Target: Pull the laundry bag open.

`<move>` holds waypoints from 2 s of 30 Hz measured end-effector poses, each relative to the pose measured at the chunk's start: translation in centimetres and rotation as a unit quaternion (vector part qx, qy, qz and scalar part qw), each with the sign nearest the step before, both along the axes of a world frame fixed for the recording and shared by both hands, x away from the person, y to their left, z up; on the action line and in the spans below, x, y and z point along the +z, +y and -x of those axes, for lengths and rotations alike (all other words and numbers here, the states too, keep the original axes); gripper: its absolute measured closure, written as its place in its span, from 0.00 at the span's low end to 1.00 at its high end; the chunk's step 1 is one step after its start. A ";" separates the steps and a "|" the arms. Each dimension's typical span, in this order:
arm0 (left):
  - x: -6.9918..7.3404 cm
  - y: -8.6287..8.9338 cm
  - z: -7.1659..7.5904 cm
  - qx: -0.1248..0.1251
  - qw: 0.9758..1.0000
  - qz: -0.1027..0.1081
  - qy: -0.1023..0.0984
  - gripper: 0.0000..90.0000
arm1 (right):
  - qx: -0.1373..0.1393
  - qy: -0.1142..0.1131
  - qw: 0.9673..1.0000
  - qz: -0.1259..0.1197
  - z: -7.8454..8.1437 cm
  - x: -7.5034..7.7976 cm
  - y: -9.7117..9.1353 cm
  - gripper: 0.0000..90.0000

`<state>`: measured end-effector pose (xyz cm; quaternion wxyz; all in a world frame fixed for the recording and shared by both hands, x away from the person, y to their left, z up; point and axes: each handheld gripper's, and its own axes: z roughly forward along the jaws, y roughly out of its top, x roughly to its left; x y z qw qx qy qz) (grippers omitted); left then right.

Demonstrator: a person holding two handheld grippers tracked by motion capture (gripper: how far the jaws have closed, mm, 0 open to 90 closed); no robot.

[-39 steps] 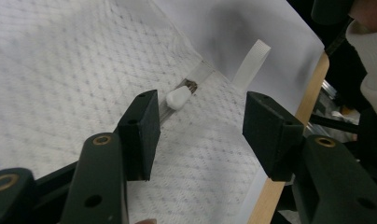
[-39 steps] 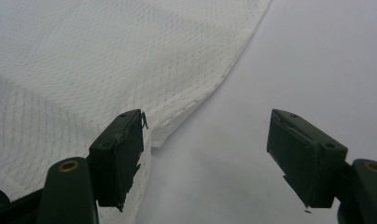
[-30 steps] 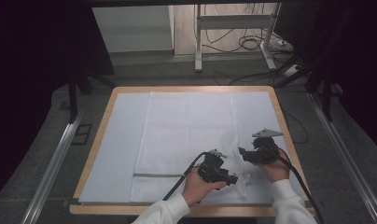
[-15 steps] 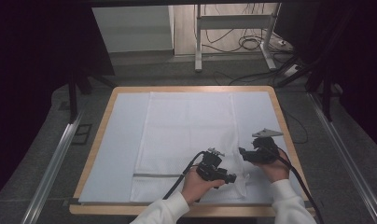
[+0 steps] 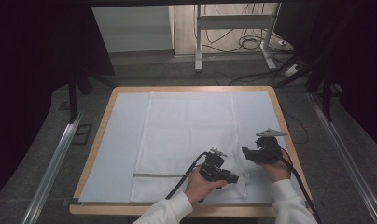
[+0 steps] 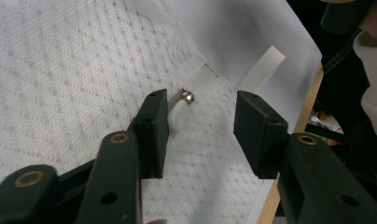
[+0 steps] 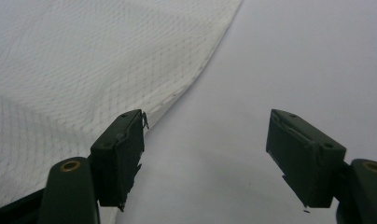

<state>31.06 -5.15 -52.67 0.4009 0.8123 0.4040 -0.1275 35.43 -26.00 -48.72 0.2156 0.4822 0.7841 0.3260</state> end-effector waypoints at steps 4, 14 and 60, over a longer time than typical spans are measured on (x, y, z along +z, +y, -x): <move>-0.1 -0.3 -0.1 0.004 1.000 0.003 0.000 0.66 | -0.001 -0.004 1.000 0.000 0.0 0.1 0.0 0.31; -0.3 -0.7 -0.2 0.010 1.000 -0.013 -0.019 0.85 | 0.005 -0.003 1.000 -0.002 0.1 0.1 0.3 0.31; 3.1 4.2 0.3 0.007 0.998 0.026 -0.065 0.96 | 0.025 0.102 0.984 -0.146 0.3 1.2 0.6 0.23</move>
